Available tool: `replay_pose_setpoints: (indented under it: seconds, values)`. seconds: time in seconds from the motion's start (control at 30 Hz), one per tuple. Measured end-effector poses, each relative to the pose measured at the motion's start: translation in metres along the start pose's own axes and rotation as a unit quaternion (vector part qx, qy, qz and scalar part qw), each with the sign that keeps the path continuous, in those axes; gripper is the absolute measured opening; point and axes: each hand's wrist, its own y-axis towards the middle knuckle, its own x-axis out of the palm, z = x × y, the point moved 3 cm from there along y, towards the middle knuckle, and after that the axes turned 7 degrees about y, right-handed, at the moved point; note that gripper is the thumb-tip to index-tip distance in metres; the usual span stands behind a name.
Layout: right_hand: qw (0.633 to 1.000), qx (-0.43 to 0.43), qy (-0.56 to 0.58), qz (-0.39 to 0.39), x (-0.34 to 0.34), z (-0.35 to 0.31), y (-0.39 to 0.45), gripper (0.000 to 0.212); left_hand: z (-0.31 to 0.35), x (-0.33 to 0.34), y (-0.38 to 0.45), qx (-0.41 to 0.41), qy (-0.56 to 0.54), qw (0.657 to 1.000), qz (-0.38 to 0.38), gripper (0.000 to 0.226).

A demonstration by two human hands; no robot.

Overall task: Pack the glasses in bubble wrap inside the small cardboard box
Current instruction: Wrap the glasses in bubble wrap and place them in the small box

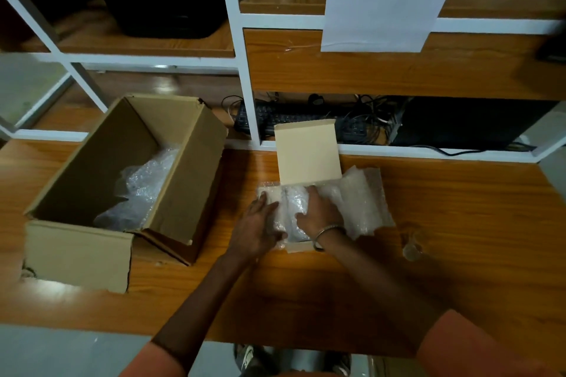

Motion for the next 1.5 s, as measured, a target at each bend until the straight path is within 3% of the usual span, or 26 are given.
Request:
replay_pose_setpoints:
  seconds: [0.17,0.57,0.83,1.1,1.3,1.5]
  values:
    - [0.997,-0.042,-0.066,-0.003,0.016,-0.002,-0.011,0.063,0.005,-0.002,-0.003,-0.013,0.050,0.999,0.011,0.089]
    - [0.992,0.023,0.090,-0.081,0.020,0.018,0.018,0.075,0.007,0.008,-0.005,-0.036,-0.040,0.998,0.015,0.082]
    - [0.995,-0.069,-0.025,-0.072,0.017,0.009,0.007,0.074,0.027,0.001,-0.009,-0.064,-0.012,0.998,0.008,0.079]
    - [0.986,-0.086,0.015,-0.144,0.002,0.027,0.005,0.079,0.043,-0.010,-0.023,-0.063,-0.010,0.997,0.047,0.081]
    - [0.983,-0.166,0.075,0.003,-0.029,0.004,0.008,0.043,0.054,-0.047,-0.052,-0.051,-0.070,0.987,0.139,0.067]
    - [0.958,-0.257,0.126,0.017,-0.045,-0.084,-0.001,0.023,0.034,-0.090,-0.078,-0.063,-0.059,0.967,0.240,0.054]
